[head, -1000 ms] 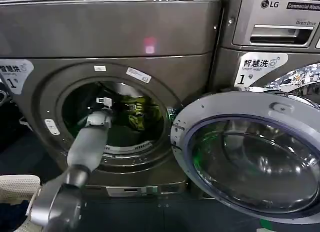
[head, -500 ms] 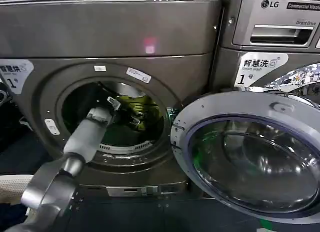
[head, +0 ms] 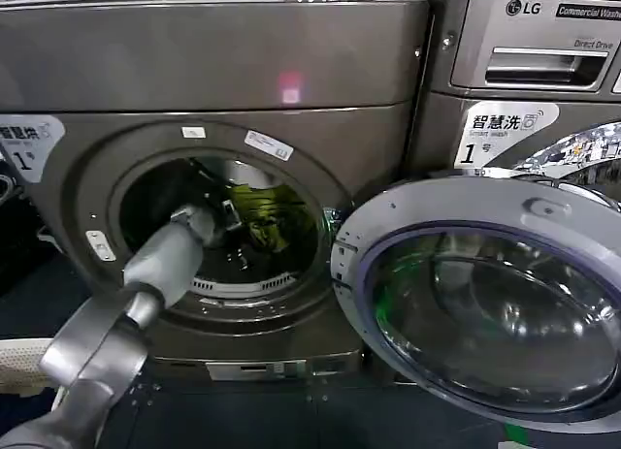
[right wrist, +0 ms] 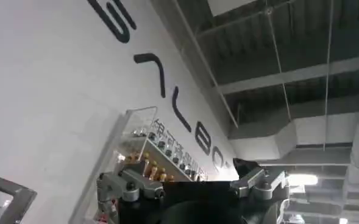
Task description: Grasp the clothes from the dryer.
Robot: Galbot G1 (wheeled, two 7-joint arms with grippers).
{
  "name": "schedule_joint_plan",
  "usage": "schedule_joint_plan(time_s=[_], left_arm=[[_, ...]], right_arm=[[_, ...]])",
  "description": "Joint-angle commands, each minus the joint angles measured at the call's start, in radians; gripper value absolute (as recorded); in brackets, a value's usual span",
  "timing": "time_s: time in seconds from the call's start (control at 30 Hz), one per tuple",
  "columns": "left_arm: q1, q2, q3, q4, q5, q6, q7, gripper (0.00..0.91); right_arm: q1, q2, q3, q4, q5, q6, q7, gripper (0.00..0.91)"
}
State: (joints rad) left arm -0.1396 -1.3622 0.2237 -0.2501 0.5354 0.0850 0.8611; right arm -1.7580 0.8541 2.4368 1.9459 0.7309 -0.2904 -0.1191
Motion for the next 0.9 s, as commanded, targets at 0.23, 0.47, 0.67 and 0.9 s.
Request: schedule_joint_plan(time_s=[0.23, 0.47, 0.67, 0.9], left_arm=[[0.01, -0.013, 0.066, 0.005, 0.19, -0.039, 0.022, 0.907], [0.028, -0.022, 0.085, 0.014, 0.174, -0.055, 0.007, 0.907], [0.034, -0.023, 0.089, 0.017, 0.177, -0.057, 0.021, 0.114], [0.035, -0.029, 0.087, 0.026, 0.168, -0.058, 0.026, 0.0]], right_arm=[[-0.003, 0.006, 0.0, -0.002, -0.007, 0.005, -0.001, 0.907], [0.003, 0.008, -0.009, -0.001, -0.01, 0.007, -0.002, 0.907], [0.008, 0.005, -0.018, -0.001, -0.012, 0.009, -0.003, 0.907], [0.016, 0.011, -0.033, 0.003, -0.019, 0.013, -0.004, 0.907]])
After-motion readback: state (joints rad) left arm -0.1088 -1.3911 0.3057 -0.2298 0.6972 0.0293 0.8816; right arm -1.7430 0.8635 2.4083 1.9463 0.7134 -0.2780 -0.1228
